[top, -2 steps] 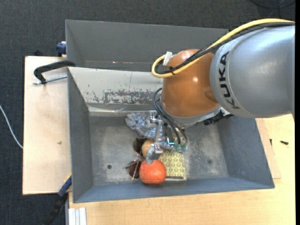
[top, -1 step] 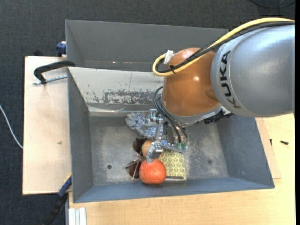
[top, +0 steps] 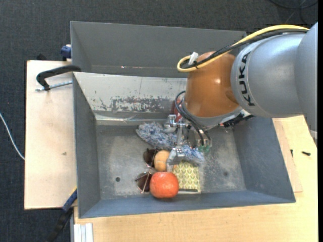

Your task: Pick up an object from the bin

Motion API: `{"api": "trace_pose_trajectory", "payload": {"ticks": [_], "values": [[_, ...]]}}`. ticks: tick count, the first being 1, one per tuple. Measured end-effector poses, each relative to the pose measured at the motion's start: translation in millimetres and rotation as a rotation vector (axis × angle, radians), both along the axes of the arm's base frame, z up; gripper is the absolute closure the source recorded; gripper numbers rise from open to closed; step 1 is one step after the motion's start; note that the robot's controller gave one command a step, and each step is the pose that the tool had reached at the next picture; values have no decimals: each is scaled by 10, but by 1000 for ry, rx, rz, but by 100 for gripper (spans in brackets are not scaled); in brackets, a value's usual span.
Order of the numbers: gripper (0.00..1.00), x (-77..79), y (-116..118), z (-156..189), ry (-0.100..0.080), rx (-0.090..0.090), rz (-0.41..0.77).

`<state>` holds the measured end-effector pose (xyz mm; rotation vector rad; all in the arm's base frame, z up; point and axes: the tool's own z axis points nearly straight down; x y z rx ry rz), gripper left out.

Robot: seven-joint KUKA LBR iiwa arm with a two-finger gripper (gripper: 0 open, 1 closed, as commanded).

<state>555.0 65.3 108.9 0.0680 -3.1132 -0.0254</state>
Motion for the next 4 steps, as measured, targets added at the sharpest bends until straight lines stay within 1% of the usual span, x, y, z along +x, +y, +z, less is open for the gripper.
{"api": "trace_pose_trajectory", "payload": {"ticks": [1,2,3,4], "values": [[0,-5,-64,-82,-34,-13,0],[0,137,-171,-134,-33,-13,-47],[0,64,-98,-259,-33,-15,-352],[100,158,-223,-320,-34,-10,-317]]}}
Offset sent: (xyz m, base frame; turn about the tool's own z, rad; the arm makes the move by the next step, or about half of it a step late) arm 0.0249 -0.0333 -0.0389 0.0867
